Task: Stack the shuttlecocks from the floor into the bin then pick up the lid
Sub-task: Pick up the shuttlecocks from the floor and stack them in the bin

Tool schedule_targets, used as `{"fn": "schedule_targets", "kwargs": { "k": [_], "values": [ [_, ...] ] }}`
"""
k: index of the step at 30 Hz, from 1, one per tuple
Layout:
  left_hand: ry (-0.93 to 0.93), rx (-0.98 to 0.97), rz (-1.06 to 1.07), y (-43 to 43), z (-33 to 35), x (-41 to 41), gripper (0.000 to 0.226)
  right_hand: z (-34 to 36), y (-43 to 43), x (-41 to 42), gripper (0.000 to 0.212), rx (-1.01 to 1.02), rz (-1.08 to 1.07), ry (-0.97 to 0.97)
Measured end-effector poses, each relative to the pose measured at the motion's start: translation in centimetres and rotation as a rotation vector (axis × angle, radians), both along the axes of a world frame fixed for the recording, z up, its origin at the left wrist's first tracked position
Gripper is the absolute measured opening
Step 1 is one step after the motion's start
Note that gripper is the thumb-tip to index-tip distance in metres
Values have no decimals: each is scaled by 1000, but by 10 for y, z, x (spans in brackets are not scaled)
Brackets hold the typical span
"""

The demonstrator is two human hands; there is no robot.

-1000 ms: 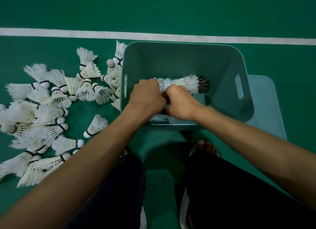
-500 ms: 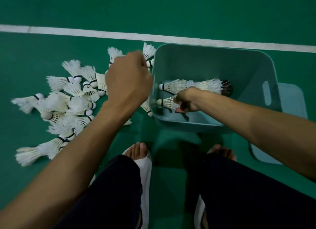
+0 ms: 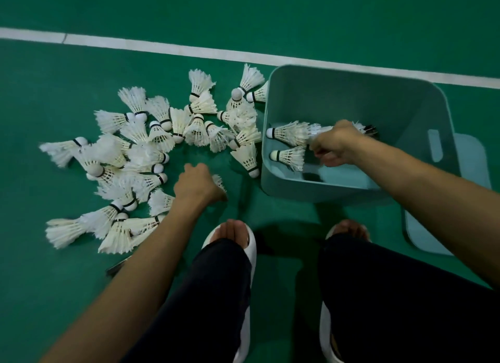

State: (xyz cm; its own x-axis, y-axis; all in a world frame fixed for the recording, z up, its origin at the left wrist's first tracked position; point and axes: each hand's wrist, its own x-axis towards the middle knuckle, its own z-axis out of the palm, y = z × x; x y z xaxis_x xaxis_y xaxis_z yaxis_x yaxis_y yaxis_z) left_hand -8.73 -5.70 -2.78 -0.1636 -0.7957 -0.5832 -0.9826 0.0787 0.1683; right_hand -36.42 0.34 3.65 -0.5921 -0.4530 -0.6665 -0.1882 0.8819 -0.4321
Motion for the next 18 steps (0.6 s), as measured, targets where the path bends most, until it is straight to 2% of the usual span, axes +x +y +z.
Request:
{"fn": "schedule_targets", "kwargs": {
  "k": [2,4,6,9,11,13,15,16,18],
  "values": [
    [36,22,18,-3,0,2,67,18,-3,9,14,-52,76,190],
    [70,9,50,-8,0,2,67,40,-8,25,17,-192,130,322],
    [199,-55,89,-9,3,0,59,62,-12,47,18,-384,141,305],
    [527,-127,166,-13,6,-7,44,86,-13,90,19,-600,187,173],
    [739,-160,275,-18,6,-9,50,90,-14,110,21,-673,238,99],
    [827,-252,346,-24,6,-10,63,88,-15,119,22,-669,313,104],
    [803,-278,355,-33,8,-10,62,85,-18,120,22,-605,462,162],
    [755,-268,285,-38,6,-9,63,85,-19,121,21,-542,574,191],
    [591,-261,-37,-48,-1,-6,64,86,-20,130,17,-368,817,251]
  ]
}}
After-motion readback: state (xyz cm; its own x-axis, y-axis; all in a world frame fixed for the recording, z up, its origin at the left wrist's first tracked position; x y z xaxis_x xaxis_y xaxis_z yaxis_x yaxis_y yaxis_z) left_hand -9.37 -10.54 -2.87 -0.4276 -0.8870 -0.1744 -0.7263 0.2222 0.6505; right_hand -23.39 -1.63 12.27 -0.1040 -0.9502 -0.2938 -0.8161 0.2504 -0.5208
